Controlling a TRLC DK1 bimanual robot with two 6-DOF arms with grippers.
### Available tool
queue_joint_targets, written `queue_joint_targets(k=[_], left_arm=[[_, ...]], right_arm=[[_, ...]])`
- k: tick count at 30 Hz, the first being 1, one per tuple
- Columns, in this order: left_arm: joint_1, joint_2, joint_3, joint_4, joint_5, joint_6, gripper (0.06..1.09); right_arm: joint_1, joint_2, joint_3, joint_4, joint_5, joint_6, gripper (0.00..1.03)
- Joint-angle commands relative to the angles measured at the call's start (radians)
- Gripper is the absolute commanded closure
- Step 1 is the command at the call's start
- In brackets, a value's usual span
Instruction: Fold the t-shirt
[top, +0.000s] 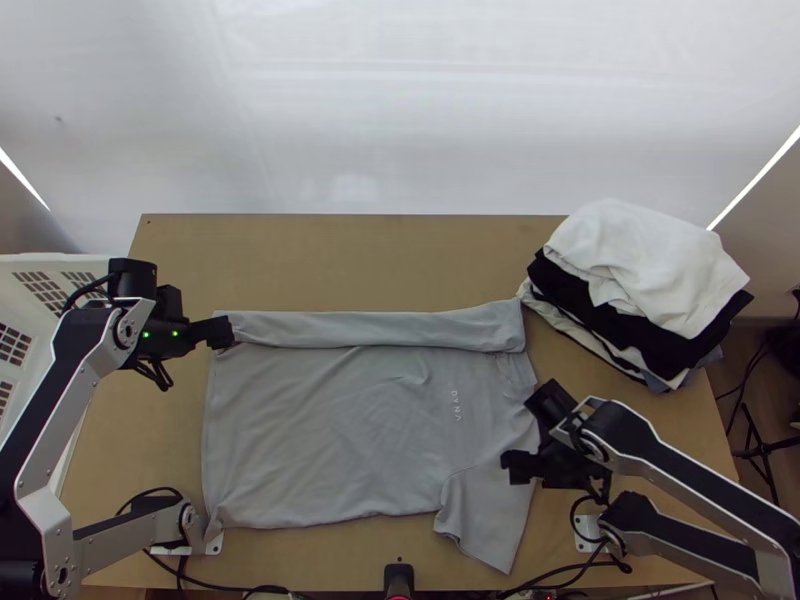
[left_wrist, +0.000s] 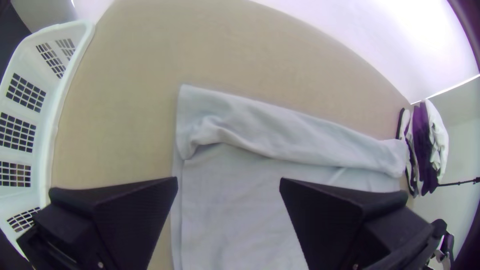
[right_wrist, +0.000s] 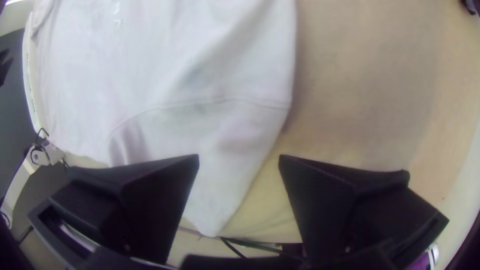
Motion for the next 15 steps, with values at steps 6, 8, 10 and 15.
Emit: queue_joint_targets(k=[6,8,10,15], left_arm=[[0.018,0.005,0.007,0.004,0.0,0.031,0.1],[0.018,0.007,0.009,-0.011,0.0,0.046,0.1],[0.007,0.007,0.01,-0.057,0.001,0.088,0.1],[-0.057,0.016,0.009,-0.226,-0.009,0.226,0.1]], right_arm=[[-0.002,0.065,-0.018,0.065,0.013,-0.066,0.59],[-0.001,0.063,-0.029,0.063,0.014,-0.067,0.59],[-0.002,0.063,-0.032,0.053,0.014,-0.071,0.59],[-0.001,0.05,-0.032,0.05,0.033,-0.089,0.91]])
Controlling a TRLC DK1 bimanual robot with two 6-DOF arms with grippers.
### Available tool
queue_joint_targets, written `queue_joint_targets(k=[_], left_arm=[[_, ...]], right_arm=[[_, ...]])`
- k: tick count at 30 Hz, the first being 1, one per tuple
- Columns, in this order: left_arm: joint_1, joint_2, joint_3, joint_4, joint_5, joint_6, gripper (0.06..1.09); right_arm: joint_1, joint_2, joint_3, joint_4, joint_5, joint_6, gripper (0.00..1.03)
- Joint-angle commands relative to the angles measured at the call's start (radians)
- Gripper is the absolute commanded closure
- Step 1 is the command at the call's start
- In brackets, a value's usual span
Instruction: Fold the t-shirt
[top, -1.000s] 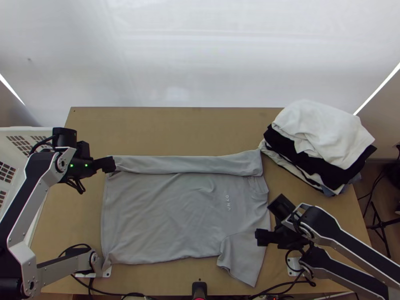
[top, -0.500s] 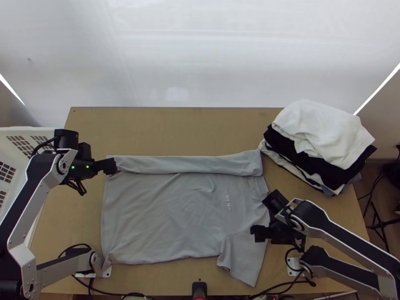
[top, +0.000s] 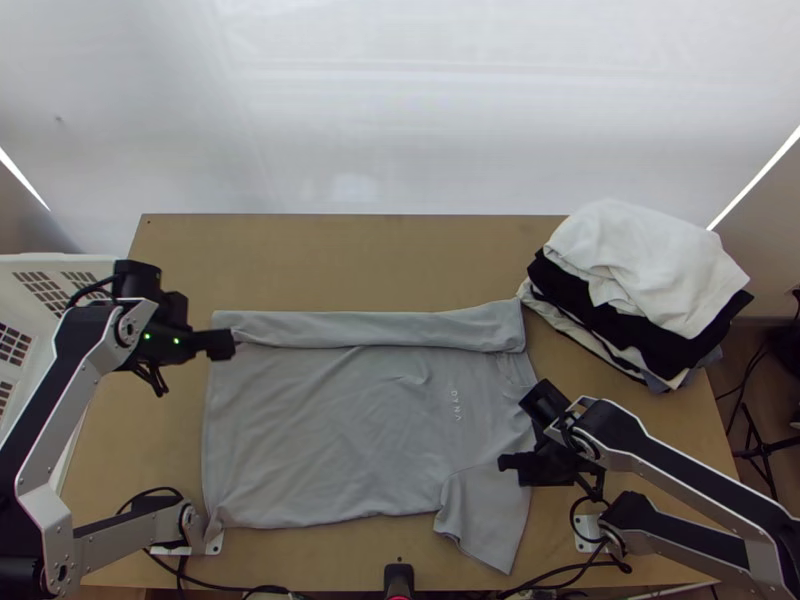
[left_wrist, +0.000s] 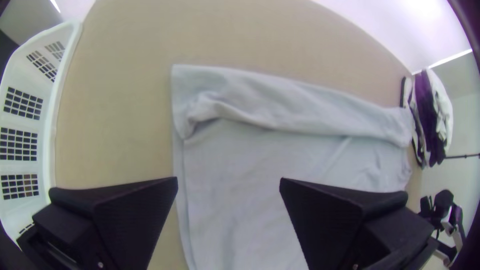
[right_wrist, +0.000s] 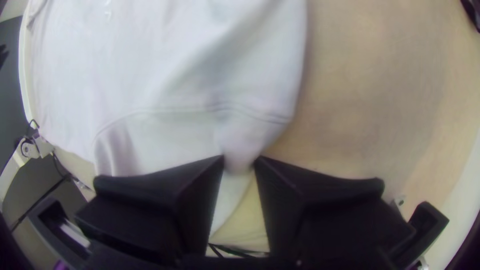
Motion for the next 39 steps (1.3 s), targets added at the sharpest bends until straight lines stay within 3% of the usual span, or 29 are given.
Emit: queue_joint_targets(k=[1,2,9,14,29,39], left_arm=[[-0.061,0.005,-0.002,-0.158,-0.012,0.146,0.1],[-0.081,0.005,-0.004,-0.179,-0.02,0.172,0.1],[-0.236,0.038,-0.014,-0.39,-0.1,0.375,0.1],[-0.383,0.091,-0.036,-0.482,-0.12,0.407,0.1],[-0.773,0.266,-0.166,-0.526,-0.141,0.292,0.1],[-0.897,0.318,-0.26,-0.486,-0.14,0.228,0.1]], right_arm=[[0.001,-0.008,-0.006,-0.004,0.019,-0.028,0.96],[0.001,-0.008,-0.008,-0.005,0.02,-0.033,1.0],[0.0,-0.016,-0.008,-0.005,0.028,-0.045,1.0],[-0.003,-0.016,-0.008,-0.005,0.03,-0.046,1.0],[-0.022,-0.017,-0.011,-0.005,0.028,-0.051,1.0],[-0.039,-0.01,-0.002,-0.004,0.028,-0.072,1.0]])
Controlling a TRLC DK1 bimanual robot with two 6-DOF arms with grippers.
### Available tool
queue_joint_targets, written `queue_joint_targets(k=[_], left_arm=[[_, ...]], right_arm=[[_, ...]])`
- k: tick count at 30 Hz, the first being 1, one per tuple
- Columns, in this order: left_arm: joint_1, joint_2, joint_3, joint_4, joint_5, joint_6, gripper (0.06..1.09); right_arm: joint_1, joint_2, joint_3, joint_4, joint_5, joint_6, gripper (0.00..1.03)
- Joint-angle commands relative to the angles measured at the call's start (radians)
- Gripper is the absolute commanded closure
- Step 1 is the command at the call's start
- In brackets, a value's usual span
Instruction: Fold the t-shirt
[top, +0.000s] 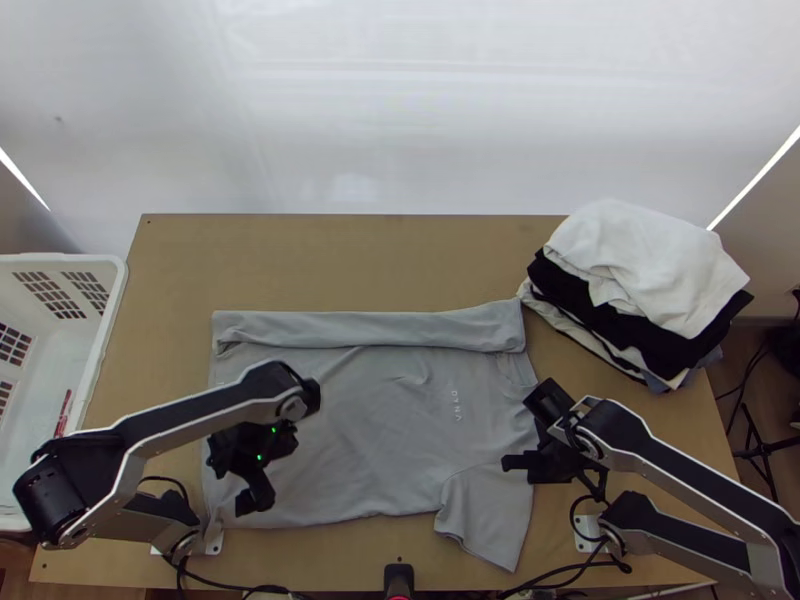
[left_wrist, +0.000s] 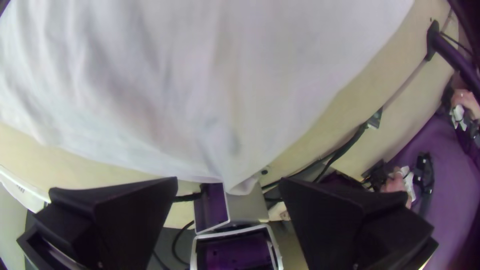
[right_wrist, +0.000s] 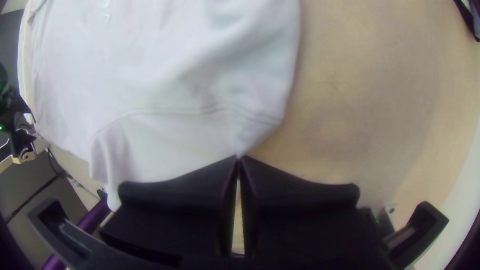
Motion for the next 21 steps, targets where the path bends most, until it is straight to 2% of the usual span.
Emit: queue_joint_targets(k=[1,14,16,20,21], left_arm=[[-0.102,0.036,-0.064,0.017,0.0,-0.036,0.1],[-0.161,0.051,-0.096,0.071,0.022,-0.059,0.12],[-0.167,0.05,-0.105,0.082,0.022,-0.061,0.2],[-0.165,0.038,-0.104,0.106,0.022,-0.079,0.51],[-0.165,0.028,-0.104,0.106,0.02,-0.076,0.54]], right_arm=[[-0.013,0.006,0.006,0.002,-0.001,-0.014,1.0],[-0.024,0.011,0.016,0.005,-0.001,-0.017,1.0],[-0.032,0.011,0.018,0.005,-0.001,-0.019,1.0],[-0.035,0.011,0.02,0.005,-0.001,-0.017,1.0],[-0.035,0.011,0.021,0.005,-0.001,-0.016,1.0]])
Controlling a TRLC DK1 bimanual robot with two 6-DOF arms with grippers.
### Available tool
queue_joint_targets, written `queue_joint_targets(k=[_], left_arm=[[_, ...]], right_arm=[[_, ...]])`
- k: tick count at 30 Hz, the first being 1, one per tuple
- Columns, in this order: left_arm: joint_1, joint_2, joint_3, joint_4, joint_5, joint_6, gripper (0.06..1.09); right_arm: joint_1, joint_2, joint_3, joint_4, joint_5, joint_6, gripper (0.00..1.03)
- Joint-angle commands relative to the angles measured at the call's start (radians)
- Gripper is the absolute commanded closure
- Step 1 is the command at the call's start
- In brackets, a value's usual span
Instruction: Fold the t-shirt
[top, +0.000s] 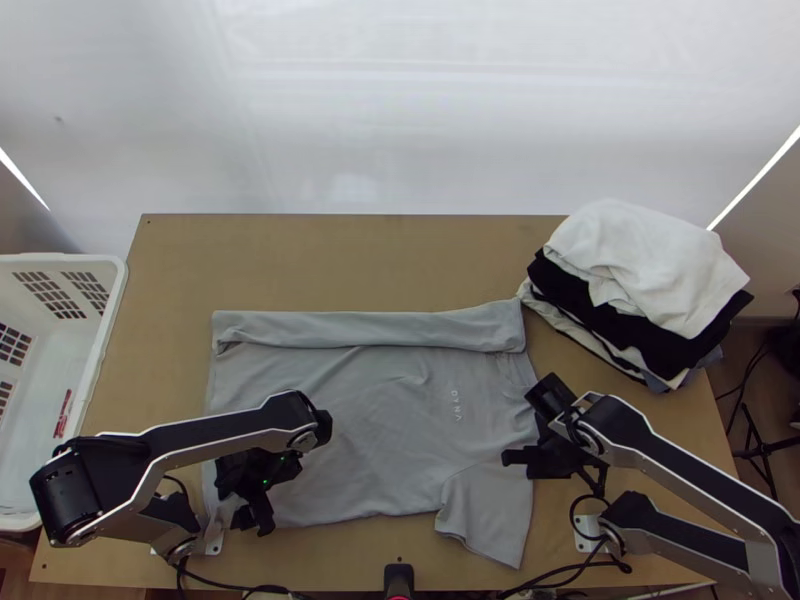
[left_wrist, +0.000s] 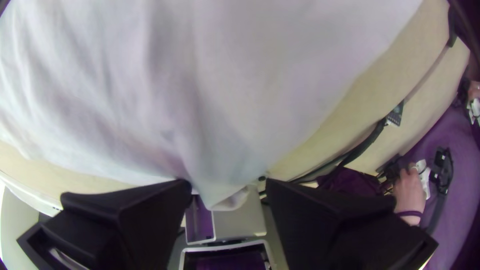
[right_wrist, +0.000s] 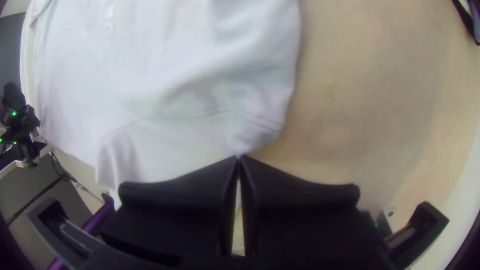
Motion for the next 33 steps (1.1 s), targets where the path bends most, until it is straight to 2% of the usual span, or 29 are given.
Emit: queue_joint_targets(k=[1,4,5,12,17,24,33], left_arm=[[-0.011,-0.026,-0.008,0.027,0.001,-0.01,0.56],[-0.006,-0.038,-0.004,0.048,0.001,-0.021,0.99],[-0.001,-0.044,-0.006,0.073,0.003,-0.022,1.04],[0.012,-0.056,0.0,0.086,0.0,-0.015,1.05],[0.114,-0.09,0.023,0.096,-0.006,0.017,1.05],[0.292,-0.132,0.078,0.08,-0.013,0.116,1.05],[0.385,-0.148,0.086,0.085,-0.025,0.174,1.05]], right_arm=[[-0.009,0.001,0.005,0.001,0.002,0.002,1.0],[-0.013,0.001,0.008,0.001,0.002,0.002,1.0],[-0.015,0.001,0.009,0.001,0.002,0.002,1.0],[-0.019,-0.004,0.028,-0.002,0.0,0.002,1.0],[-0.038,-0.018,0.083,-0.005,-0.003,0.001,1.0],[-0.096,-0.035,0.157,-0.044,-0.004,-0.045,1.0],[-0.179,-0.051,0.192,-0.079,-0.004,-0.102,1.0]])
